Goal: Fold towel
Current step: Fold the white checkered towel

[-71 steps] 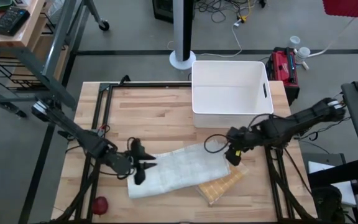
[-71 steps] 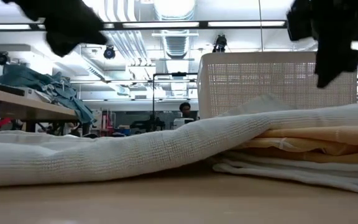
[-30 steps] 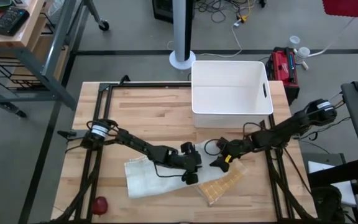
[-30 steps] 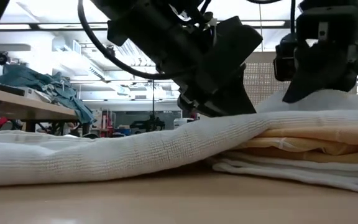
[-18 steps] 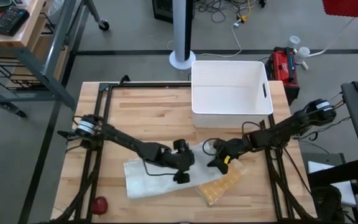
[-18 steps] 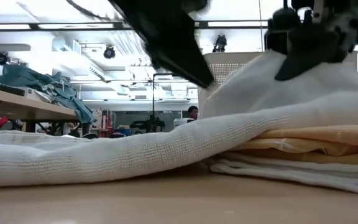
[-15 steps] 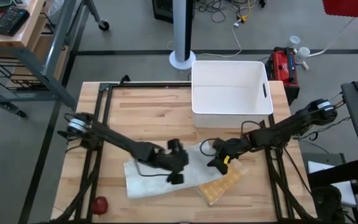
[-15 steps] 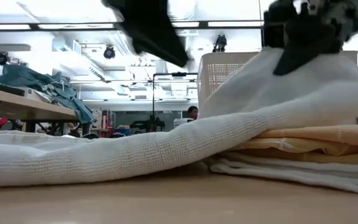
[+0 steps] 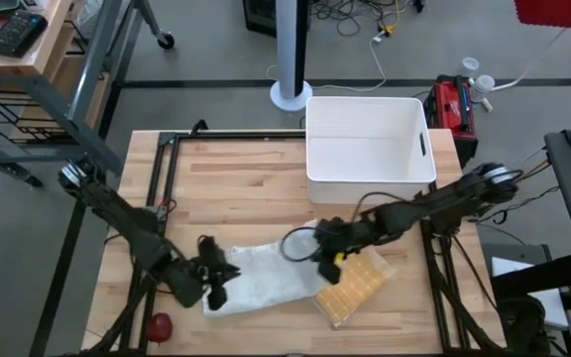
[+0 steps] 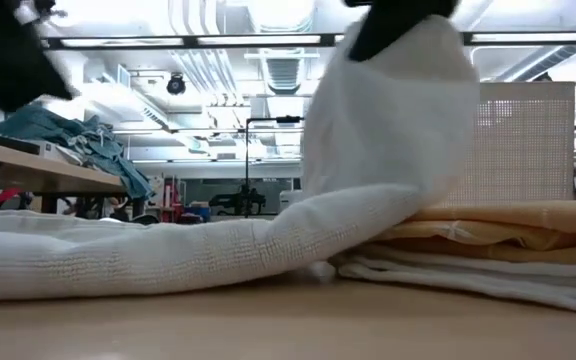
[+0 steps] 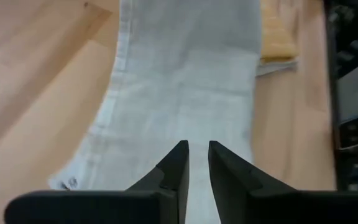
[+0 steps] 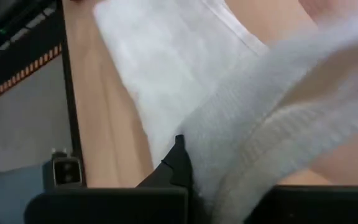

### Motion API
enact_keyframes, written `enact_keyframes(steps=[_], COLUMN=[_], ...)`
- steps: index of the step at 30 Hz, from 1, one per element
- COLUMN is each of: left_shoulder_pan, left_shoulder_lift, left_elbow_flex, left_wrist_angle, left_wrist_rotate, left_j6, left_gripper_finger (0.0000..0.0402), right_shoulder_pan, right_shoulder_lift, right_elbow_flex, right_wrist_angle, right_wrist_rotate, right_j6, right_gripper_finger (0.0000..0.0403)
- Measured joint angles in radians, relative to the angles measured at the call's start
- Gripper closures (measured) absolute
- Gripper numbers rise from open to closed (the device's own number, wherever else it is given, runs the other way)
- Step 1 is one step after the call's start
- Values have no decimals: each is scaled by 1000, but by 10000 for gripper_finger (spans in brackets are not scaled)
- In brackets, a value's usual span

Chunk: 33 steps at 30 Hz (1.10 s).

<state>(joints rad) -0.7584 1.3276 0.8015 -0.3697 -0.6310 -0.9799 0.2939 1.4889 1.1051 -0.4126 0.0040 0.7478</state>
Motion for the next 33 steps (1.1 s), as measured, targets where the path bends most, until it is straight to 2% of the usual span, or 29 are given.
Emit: enact_keyframes(steps=[2,5,11,16,21,28,33], left_shoulder_pan=[-49,-78,-98,-154,-235,-370,-419], left_shoulder_lift=[-10,4,26,-2,-56,-114,-119], left_elbow_flex=[-55,-105,-121,-86,-43,40,104], left_wrist_angle=[45,62,56,-18,-72,-127,-128], left_wrist_rotate=[-38,-31,-40,-215,-335,-496,-542], left_j6=[-53,-136,-168,-248,-287,-248,-164], left_gripper_finger=[353,355,356,363,364,364,364], right_shoulder_pan=[-1,-10,-19,-29,-33,-33,-33], right_shoulder_lift=[69,185,403,543,641,763,836], right_elbow_flex=[86,213,462,633,777,990,1105], right_wrist_angle=[-39,-108,-175,-253,-296,-350,-361], right_wrist_rotate=[7,7,-5,-12,-12,-8,-11], right_j6=[-30,-66,-140,-175,-193,-226,-242], right_gripper_finger=[402,402,402,403,403,403,403])
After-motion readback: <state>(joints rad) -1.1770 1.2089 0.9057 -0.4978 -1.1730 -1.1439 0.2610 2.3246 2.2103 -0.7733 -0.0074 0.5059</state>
